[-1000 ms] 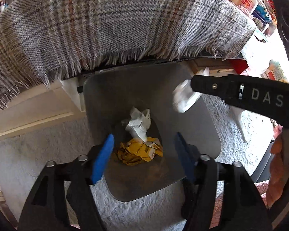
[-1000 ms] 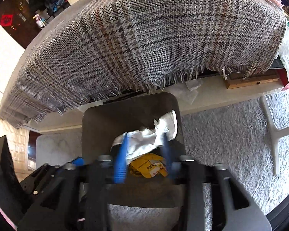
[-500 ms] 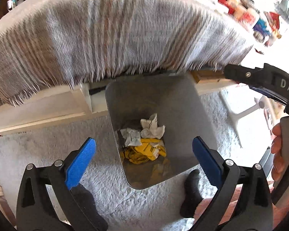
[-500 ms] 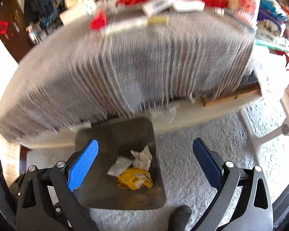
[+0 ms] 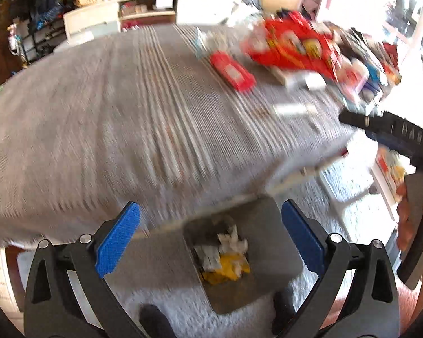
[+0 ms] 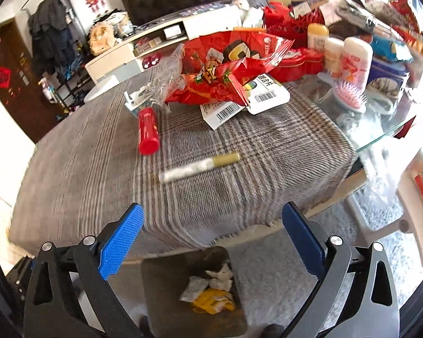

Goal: Collect trash
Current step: 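Grasp the gold-capped marker with the right gripper while the left gripper grasps the red tube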

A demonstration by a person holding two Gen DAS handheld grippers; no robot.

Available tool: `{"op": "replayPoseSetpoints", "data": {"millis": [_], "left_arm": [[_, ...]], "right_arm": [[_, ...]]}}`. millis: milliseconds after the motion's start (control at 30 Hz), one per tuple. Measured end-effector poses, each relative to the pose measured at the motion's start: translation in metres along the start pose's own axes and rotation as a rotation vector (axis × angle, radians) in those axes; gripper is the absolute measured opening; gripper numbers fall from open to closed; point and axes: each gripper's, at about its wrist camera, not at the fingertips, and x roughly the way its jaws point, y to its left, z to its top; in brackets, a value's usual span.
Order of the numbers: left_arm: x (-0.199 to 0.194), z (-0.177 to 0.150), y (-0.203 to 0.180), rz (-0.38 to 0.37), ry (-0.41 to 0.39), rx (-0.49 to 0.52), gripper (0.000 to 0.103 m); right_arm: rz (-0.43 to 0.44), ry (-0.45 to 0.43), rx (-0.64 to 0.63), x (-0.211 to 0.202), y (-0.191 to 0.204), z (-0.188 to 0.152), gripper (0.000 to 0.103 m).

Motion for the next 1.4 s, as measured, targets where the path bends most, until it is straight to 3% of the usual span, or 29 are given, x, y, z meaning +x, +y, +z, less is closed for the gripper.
{"op": "replayPoseSetpoints", "data": {"millis": [33,100,200,333,633,767,933,1133,1267,1400], "left_arm": [[0.0,0.007,0.004,0.005,-0.018,-0.011,0.095],[-0.001,0.022,0.014,0.012,-0.039,-0.033,0.095],[0.004,0.043,0.028,0.036,-0.062,-0.073,0.095],[0.013,0.056,0.039,0.038,-0.074,-0.097,0.095],[0.024,0.085,0.037,0.037,-0.095,-0.07,0.095],[0.026,0.1,0.031,0.038,-0.11,-0.053,0.095],[0.025,0.115,0.03,0.035,-0.134,-0.05,0.095],[0.03,0.125,0.036,0.023,-0.131,-0.068,0.095],[0.037,0.131,0.034,0.012,-0.12,-0.072,0.095],[0.045,0.137,0.025,-0.003,-0.114,-0.063,0.095]], "right_arm": [[-0.007,-0.005,0.005,0.005,0.001,0.005,0.097],[-0.022,-0.009,0.013,0.012,0.003,0.011,0.08],[-0.004,0.033,0.067,0.034,0.001,0.019,0.064],[0.022,0.082,0.143,0.065,0.0,0.025,0.053],[-0.006,0.062,0.16,0.089,0.017,0.043,0.055],[-0.051,0.063,0.101,0.098,0.032,0.053,0.056],[-0.115,0.06,0.027,0.113,0.052,0.064,0.066],[-0.2,0.061,-0.093,0.116,0.062,0.059,0.062],[-0.2,0.068,-0.092,0.106,0.051,0.053,0.045],[-0.186,0.06,-0.077,0.098,0.041,0.047,0.018]]}}
